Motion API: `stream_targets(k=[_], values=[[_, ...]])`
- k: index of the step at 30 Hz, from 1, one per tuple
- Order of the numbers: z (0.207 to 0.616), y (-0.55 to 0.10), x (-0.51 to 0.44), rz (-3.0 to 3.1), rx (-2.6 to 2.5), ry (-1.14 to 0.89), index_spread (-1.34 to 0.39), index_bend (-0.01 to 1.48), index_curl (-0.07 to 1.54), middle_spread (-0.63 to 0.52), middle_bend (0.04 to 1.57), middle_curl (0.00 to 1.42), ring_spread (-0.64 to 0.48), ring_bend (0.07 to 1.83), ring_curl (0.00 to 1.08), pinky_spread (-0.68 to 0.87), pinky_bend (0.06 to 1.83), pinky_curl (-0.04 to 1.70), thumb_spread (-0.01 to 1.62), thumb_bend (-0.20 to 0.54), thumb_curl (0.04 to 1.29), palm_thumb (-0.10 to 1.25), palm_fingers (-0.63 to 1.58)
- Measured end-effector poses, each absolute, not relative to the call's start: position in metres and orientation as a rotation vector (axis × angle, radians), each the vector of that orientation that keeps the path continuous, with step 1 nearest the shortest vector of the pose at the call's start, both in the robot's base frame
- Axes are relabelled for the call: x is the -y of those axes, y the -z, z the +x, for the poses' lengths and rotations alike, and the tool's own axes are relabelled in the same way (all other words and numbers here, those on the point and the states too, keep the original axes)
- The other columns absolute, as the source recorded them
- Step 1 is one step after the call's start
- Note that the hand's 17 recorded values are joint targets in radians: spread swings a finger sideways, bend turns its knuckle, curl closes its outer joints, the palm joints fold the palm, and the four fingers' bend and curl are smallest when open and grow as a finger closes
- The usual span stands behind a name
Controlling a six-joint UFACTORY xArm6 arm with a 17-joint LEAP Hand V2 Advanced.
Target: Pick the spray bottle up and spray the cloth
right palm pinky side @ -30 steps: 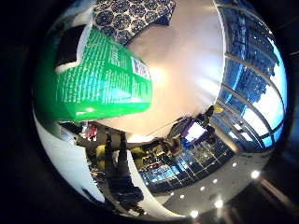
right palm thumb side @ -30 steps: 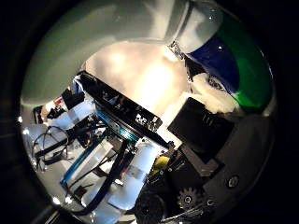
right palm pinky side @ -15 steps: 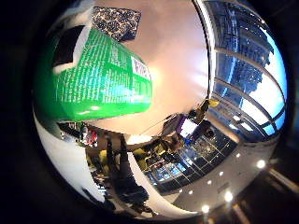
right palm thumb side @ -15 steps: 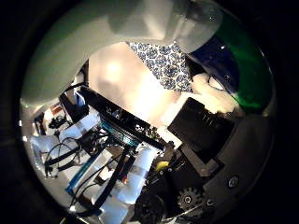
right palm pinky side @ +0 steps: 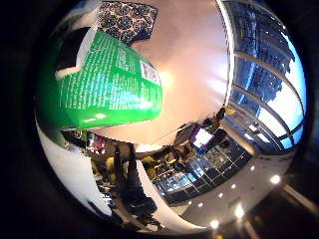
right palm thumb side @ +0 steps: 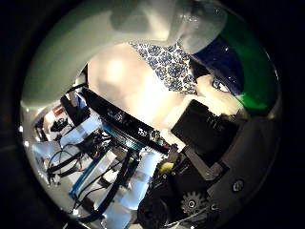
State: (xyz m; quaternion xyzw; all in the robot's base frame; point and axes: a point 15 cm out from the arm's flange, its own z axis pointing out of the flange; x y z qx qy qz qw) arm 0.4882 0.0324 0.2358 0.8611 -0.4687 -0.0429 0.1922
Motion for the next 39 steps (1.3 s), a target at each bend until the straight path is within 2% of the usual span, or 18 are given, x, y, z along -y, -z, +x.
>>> stream_targets(k=[3,14,23,30,39], values=[[0.484,-0.251,-0.054,2.475,1.346,0.140,-0.26,1.09,0.83,-0.13,1.36,0.70,-0.19,1.40,0.67,-0.22,1.07,1.27,0.75,-0.020,0.83,0.98,1.13],[0.439,-0.301,-0.211,2.766,1.439,0.450,-0.26,1.08,0.83,-0.13,1.36,0.70,-0.19,1.40,0.68,-0.22,1.07,1.29,0.76,-0.019,0.84,0.98,1.13],[0.449,-0.343,-0.334,3.091,1.592,0.616,-0.26,1.08,0.83,-0.13,1.36,0.70,-0.19,1.40,0.68,-0.22,1.06,1.29,0.77,-0.019,0.84,0.98,1.13],[0.442,-0.349,-0.395,3.272,1.653,0.866,-0.26,1.08,0.83,-0.13,1.36,0.70,-0.19,1.40,0.68,-0.22,1.06,1.30,0.77,-0.019,0.84,0.98,1.13],[0.436,-0.313,-0.419,3.368,1.714,1.074,-0.26,1.08,0.84,-0.13,1.36,0.71,-0.19,1.40,0.68,-0.23,1.06,1.30,0.76,-0.019,0.85,0.99,1.13]])
